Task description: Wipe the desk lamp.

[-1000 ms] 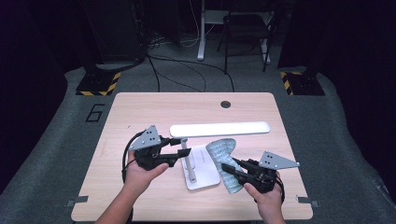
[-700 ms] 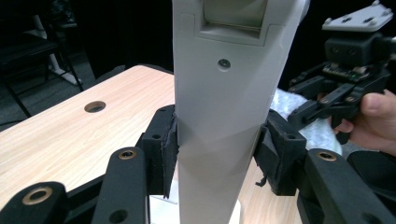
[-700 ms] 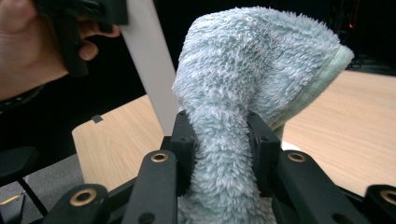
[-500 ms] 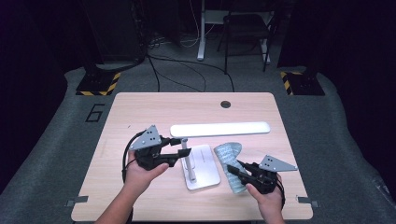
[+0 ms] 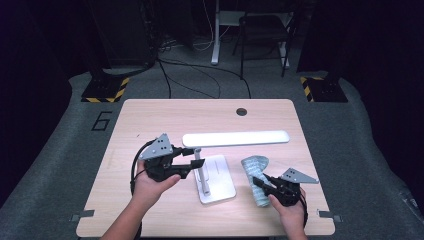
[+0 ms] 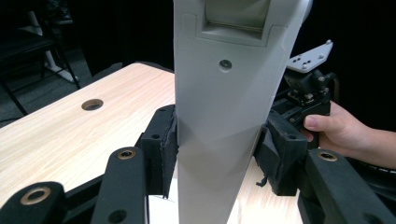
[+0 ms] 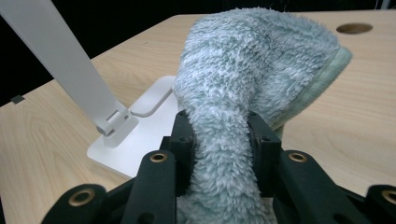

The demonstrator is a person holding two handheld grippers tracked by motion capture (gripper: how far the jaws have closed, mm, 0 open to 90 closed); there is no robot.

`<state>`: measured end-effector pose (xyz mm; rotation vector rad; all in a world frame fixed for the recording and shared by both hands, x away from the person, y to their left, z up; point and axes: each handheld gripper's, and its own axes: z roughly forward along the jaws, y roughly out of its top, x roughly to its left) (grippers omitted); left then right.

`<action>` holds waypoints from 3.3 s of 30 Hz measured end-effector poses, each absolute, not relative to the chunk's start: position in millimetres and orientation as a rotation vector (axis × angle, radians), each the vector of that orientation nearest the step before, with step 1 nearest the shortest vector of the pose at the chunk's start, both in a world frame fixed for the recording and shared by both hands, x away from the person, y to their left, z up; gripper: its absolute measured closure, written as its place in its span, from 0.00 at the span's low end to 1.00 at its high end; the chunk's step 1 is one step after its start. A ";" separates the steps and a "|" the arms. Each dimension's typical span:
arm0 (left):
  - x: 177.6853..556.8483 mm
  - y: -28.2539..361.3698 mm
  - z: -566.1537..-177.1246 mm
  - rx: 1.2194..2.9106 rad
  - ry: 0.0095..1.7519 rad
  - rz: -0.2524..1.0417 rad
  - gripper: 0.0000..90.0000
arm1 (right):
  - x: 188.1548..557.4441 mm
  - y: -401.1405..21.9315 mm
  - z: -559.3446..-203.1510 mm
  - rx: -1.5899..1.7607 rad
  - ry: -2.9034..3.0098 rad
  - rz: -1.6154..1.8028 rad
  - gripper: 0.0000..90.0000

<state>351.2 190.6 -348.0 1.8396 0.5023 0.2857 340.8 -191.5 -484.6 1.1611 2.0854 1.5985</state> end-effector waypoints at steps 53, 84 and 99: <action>351.7 195.5 -348.6 1.873 0.467 0.219 0.47 | 345.9 -190.1 -507.5 1.350 2.113 1.549 0.34; 337.1 205.0 -348.3 1.894 0.537 0.353 0.58 | 342.8 -167.3 -501.4 1.215 2.191 1.591 0.49; 320.5 221.5 -347.7 1.896 0.500 0.267 0.56 | 333.7 -97.0 -486.9 0.999 2.354 1.614 0.47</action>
